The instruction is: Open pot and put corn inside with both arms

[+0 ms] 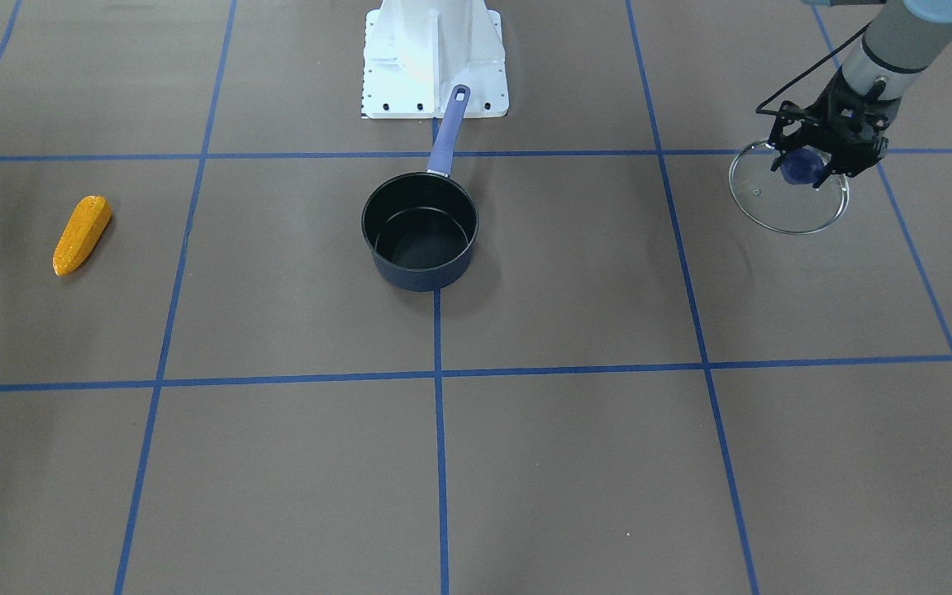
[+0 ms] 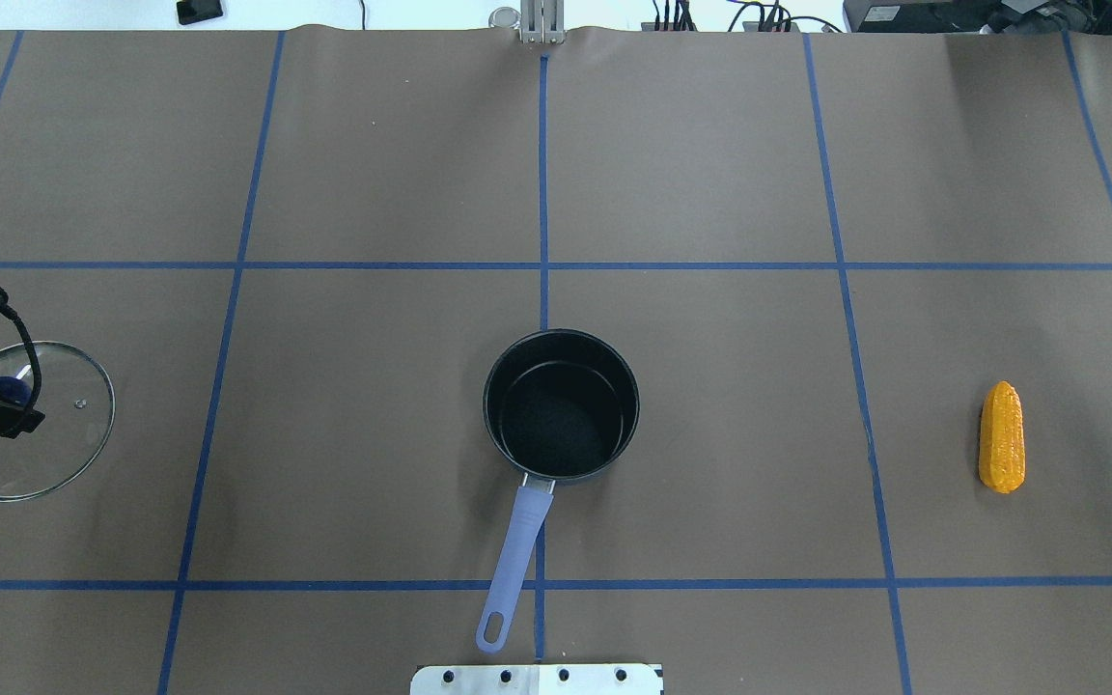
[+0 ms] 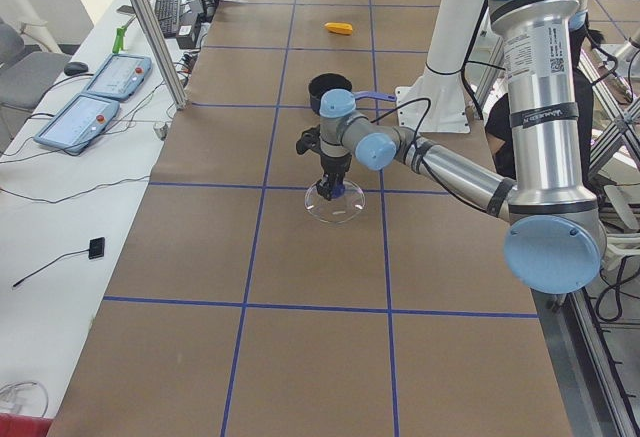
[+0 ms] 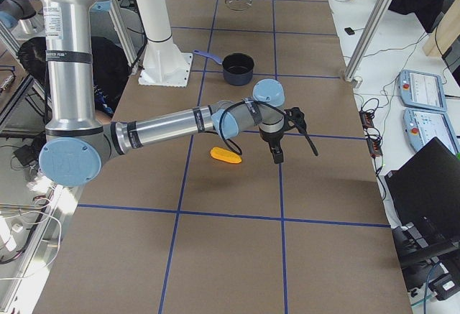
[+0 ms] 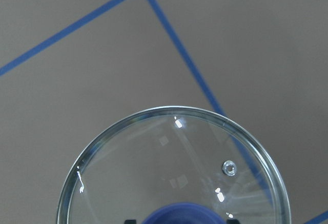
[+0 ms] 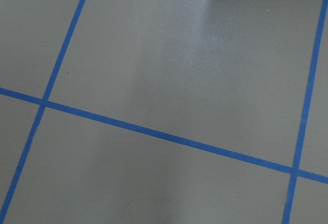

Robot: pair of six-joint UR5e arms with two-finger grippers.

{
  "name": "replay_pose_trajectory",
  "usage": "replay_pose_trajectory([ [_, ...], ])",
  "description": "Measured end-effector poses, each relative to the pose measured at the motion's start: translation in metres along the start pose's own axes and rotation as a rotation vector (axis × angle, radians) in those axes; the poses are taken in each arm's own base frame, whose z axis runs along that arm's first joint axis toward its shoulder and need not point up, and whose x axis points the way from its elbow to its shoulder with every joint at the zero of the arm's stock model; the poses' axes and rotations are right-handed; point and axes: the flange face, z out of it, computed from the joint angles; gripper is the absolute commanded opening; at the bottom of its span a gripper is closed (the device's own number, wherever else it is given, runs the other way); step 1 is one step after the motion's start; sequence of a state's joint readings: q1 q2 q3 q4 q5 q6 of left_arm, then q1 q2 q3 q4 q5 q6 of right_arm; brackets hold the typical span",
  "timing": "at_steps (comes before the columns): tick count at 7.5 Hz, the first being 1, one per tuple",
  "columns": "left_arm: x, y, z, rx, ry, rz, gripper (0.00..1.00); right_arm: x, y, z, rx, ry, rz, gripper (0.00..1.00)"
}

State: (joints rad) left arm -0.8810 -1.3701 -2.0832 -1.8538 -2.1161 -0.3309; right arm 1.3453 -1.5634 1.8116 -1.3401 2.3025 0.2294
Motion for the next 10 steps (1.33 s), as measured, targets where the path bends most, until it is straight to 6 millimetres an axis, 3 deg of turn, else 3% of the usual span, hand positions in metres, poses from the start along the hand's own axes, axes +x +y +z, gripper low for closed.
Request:
replay_pose_trajectory([
  [2,-0.029,0.014,0.044,0.041,0.018,-0.01,0.0,0.0,0.0,0.0,0.0,0.0,0.0,1.0],
  [4,-0.046,0.021,0.07,0.051,0.024,-0.016,0.0,0.0,0.0,0.0,0.0,0.0,-0.001,1.0],
  [5,-0.049,0.021,0.077,0.046,0.023,-0.019,0.18,0.0,0.001,0.0,0.0,0.0,-0.001,1.0],
  [6,-0.051,0.02,0.082,0.042,0.022,-0.019,0.49,0.0,0.001,0.0,0.0,0.0,-0.001,1.0],
  [7,-0.051,0.018,0.085,0.042,0.022,-0.018,0.87,0.0,0.001,0.0,-0.001,0.0,0.0,1.0],
  [8,-0.05,0.015,0.086,0.043,0.024,-0.014,0.98,0.001,0.001,0.0,-0.001,0.0,0.0,1.0],
  [10,-0.048,0.014,0.085,0.054,0.026,-0.007,0.98,0.001,0.001,0.001,-0.001,0.0,0.0,1.0],
])
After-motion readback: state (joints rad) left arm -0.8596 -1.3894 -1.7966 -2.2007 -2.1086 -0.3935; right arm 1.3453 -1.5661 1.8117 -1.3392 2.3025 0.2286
